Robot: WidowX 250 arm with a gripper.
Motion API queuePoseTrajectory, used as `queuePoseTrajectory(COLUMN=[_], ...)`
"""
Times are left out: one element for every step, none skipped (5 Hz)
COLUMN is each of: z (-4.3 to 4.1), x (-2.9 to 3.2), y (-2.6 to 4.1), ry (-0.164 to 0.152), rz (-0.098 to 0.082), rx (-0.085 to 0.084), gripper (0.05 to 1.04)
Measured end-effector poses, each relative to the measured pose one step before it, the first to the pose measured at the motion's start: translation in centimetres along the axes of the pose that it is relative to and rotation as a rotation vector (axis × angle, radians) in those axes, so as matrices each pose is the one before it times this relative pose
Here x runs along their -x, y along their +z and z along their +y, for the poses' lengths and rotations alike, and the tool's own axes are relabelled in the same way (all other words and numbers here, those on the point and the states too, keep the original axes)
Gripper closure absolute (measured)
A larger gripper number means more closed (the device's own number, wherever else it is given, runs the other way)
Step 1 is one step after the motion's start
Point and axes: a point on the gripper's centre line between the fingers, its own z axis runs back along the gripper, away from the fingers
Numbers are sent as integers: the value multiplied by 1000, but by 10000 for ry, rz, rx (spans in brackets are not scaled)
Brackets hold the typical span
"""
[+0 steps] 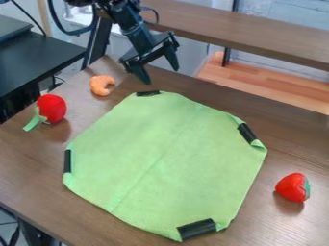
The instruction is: Fold cloth from top left to bottom right
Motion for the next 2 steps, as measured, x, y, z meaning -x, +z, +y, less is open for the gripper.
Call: queuePoseTrajectory(z=[1117, -584], x=[725, -1443], y=[-1658, 75], ry=[51, -1867], rz=[484, 502], rx=[-242, -327], gripper=[83, 83])
